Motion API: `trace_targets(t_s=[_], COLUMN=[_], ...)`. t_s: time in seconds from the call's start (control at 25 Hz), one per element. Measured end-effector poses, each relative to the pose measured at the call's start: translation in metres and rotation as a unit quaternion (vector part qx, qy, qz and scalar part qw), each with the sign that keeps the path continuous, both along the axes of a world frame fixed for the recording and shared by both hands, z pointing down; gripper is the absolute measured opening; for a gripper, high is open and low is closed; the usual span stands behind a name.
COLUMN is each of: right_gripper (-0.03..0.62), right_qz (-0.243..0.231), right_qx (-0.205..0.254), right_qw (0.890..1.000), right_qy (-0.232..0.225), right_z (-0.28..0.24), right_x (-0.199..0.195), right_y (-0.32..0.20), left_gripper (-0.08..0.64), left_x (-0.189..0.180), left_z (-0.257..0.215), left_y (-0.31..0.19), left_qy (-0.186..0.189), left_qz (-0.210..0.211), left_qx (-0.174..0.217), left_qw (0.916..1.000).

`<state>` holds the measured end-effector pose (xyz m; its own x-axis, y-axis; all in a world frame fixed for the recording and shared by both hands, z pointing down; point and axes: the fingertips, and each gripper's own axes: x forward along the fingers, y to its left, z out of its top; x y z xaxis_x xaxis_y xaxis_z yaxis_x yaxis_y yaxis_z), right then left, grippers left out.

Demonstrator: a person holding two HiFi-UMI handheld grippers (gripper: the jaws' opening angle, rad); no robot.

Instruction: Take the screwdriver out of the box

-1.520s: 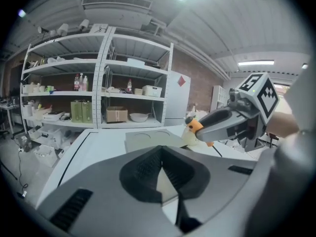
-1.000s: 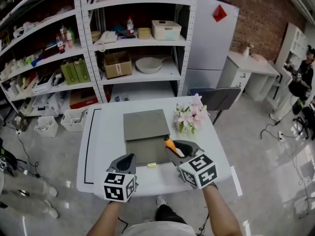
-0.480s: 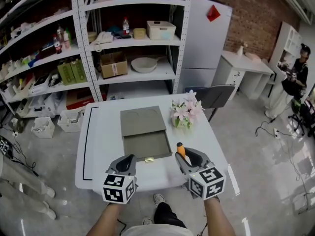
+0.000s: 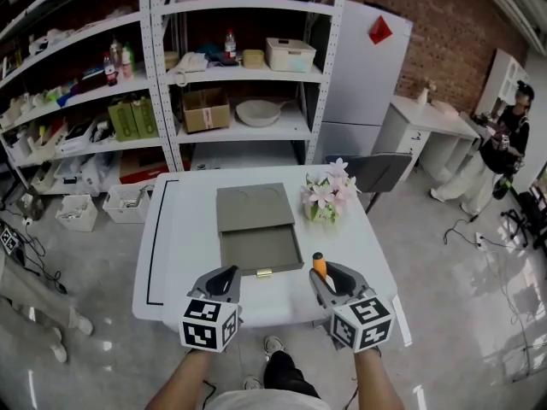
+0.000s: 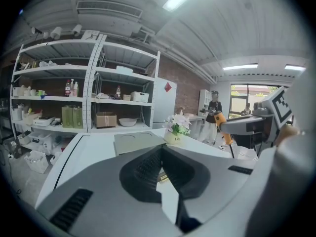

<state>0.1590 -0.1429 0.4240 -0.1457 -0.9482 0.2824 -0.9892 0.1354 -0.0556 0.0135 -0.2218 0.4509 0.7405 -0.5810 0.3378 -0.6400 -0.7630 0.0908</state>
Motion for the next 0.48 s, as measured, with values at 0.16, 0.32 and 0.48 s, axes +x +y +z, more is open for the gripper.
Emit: trace_targets(t_s=[0.16, 0.32, 0.48], right_gripper=[0.115, 0.115, 0.115], right_qz=[-0.001, 0.000, -0.001], right_qx=[0.002, 0.003, 0.004], right_qw=[1.000, 1.000, 1.000], right_qy=[0.003, 0.002, 0.002], right_z=[0.0002, 0.0009, -0.0002], right_x=[-0.0032, -0.0053, -0.0078], right_y=[0.0008, 0.0019, 0.0024], left_gripper=[0.006, 0.006, 0.006], left_x=[-0.0028, -0.0045, -0.0057], left_z=[-0.0016, -0.0014, -0.0014], left_y=[-0.0001, 0.0011, 0.0027], left_qy=[0.002, 0.001, -0.001], left_qz=[0.000, 0.001, 0.003], left_qx=[0.004, 0.005, 0.005], left_qw=[1.0000, 1.0000, 1.0000])
